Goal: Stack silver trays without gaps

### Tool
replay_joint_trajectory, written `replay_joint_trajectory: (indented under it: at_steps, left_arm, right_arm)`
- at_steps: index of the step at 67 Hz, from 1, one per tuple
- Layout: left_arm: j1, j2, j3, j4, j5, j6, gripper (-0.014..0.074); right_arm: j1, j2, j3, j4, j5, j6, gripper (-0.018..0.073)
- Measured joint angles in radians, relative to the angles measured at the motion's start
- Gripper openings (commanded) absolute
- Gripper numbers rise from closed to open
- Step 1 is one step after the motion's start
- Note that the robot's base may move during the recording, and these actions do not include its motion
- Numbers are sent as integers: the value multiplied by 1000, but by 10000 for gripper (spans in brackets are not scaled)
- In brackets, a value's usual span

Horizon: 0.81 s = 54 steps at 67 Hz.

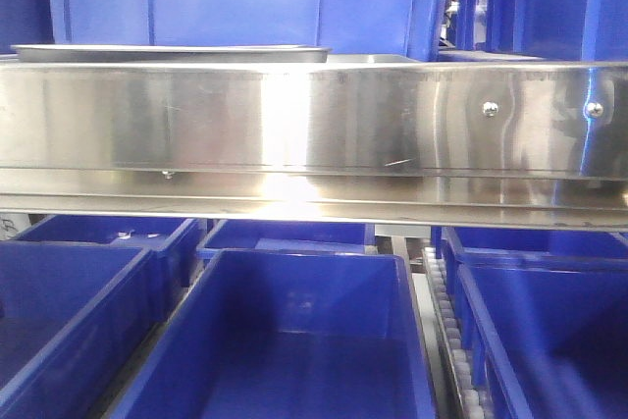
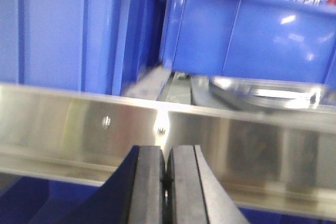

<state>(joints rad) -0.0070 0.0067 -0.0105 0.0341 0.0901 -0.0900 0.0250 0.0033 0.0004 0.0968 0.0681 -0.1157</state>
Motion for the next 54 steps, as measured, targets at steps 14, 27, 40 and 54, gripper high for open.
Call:
replay_joint_trajectory:
  at_steps: [14,27,40,54]
  left_arm:
    - [-26,-1,11,34,-51,0,-9]
    - [-27,-1,13,36,-53,0,-9]
    - [-27,-1,13,38,-56,0,-9]
    - [-27,-1,13,38,-57,0,-9]
  right_arm:
    - [0,0,0,0,0,0,-22]
    - [0,0,0,0,0,0,-22]
    - [0,0,0,0,0,0,-22]
    - [0,0,0,0,0,0,-22]
